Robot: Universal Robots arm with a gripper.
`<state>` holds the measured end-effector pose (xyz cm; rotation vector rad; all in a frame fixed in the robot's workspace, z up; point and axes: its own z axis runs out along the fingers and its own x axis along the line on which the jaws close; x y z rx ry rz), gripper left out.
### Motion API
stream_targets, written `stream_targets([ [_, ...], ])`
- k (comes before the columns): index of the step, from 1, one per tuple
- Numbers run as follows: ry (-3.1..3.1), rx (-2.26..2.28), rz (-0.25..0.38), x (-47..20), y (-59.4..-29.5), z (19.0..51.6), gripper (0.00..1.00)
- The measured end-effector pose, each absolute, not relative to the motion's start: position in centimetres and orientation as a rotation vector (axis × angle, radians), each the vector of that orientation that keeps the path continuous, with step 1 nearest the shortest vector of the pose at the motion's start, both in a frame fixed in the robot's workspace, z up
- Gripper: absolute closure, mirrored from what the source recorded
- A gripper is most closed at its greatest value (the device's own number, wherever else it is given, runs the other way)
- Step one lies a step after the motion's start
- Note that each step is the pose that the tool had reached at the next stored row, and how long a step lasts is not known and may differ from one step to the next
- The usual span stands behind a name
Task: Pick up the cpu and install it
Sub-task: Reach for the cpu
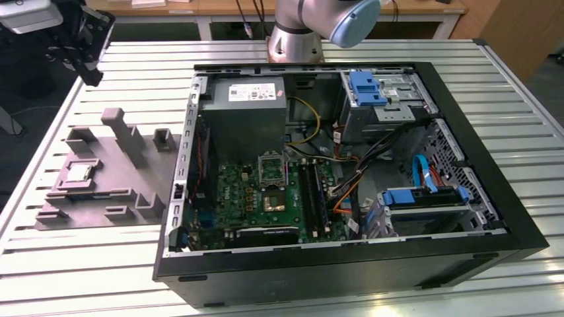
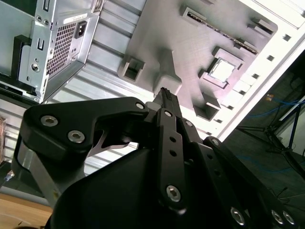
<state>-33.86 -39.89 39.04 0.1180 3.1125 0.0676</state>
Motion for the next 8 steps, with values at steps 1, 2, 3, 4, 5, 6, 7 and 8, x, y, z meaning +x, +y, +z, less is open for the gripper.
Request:
stream_targets([
  [1, 3.113, 0.118, 0.068, -33.87, -39.89, 39.04, 0.89],
  [2, 3.113, 0.118, 0.068, -33.89, -39.89, 39.04, 0.89],
  [3, 3.113, 0.118, 0.068, -33.92, -39.89, 39.04, 0.89],
  [4, 3.112, 0.118, 0.068, -33.94, -39.89, 39.04, 0.89],
  [5, 3.112, 0.118, 0.068, -33.97, -39.89, 39.04, 0.89],
  [6, 3.112, 0.118, 0.068, -34.00, -39.89, 39.04, 0.89],
  [7, 3.113, 0.118, 0.068, -34.03, -39.89, 39.04, 0.89],
  [8, 3.113, 0.118, 0.068, -34.06, -39.89, 39.04, 0.89],
])
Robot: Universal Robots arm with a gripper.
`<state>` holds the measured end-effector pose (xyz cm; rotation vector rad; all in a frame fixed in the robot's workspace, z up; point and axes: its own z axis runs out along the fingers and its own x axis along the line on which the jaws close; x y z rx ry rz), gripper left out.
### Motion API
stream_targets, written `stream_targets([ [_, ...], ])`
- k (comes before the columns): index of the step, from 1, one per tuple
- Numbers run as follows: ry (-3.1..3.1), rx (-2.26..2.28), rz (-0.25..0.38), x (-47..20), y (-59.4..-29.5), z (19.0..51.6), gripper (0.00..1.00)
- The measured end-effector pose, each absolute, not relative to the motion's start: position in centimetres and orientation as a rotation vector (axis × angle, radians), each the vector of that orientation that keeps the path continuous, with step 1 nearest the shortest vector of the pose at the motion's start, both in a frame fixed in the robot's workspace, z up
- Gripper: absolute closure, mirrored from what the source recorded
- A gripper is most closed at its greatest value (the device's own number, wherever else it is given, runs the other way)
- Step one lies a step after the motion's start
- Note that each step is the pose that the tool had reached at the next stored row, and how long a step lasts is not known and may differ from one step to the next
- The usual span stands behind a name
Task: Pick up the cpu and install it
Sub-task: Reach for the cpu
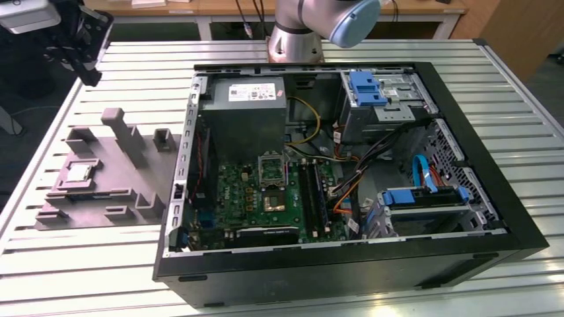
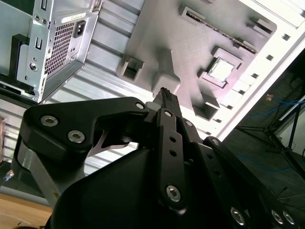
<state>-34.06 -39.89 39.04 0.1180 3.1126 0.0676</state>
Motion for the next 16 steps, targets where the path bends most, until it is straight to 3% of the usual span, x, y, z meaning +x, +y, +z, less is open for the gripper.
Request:
stream_targets([
  [16, 3.113, 0.118, 0.068, -34.84, -39.89, 39.04, 0.89],
])
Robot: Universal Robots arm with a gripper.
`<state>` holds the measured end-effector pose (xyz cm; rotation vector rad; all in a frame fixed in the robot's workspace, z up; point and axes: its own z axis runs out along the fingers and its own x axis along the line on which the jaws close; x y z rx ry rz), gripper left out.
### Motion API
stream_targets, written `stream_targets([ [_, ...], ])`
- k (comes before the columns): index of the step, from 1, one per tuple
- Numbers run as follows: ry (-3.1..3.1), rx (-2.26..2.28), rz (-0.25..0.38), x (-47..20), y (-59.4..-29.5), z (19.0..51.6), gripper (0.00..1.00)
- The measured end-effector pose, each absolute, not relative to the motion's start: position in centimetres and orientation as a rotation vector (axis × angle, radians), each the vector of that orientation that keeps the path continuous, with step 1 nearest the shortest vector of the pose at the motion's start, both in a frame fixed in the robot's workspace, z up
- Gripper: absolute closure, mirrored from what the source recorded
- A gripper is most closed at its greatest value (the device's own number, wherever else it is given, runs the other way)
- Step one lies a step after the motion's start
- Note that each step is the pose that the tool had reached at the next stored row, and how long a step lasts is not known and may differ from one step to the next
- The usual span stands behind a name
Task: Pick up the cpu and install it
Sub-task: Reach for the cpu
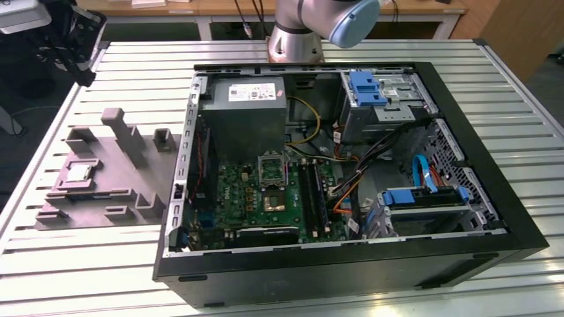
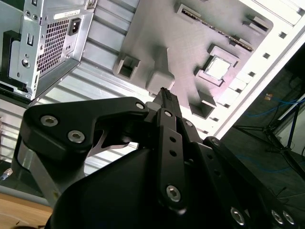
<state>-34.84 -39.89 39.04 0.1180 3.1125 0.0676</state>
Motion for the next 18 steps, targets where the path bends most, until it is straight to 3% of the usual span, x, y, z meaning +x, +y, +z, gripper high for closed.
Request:
stream_targets([
  [18, 3.113, 0.118, 0.068, -36.6, -39.9, 38.9, 0.89],
])
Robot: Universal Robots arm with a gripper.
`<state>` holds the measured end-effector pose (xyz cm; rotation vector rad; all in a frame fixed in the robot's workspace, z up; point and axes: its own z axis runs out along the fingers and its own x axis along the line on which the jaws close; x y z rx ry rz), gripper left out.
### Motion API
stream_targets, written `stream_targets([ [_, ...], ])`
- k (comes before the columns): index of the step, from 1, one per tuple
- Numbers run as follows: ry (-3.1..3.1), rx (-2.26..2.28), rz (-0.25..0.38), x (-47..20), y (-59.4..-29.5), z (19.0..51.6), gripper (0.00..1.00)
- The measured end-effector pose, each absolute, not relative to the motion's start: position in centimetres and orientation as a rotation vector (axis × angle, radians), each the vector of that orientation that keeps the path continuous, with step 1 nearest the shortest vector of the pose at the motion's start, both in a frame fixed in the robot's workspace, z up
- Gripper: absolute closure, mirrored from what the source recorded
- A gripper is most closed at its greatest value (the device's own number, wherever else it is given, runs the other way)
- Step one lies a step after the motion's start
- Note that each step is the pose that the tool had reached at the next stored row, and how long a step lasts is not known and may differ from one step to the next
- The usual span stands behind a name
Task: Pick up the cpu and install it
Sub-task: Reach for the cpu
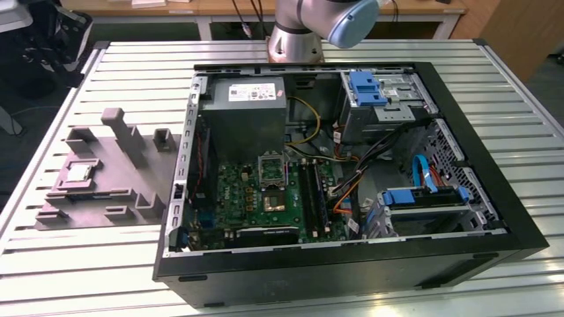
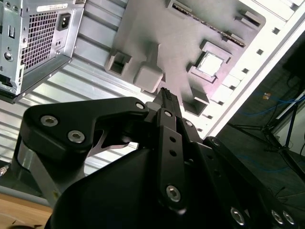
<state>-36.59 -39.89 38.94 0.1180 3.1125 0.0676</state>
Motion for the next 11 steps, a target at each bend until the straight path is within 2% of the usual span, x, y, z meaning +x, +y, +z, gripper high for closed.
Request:
stream_targets([
  [11, 3.112, 0.118, 0.068, -37.8, -39.9, 38.9, 0.89],
])
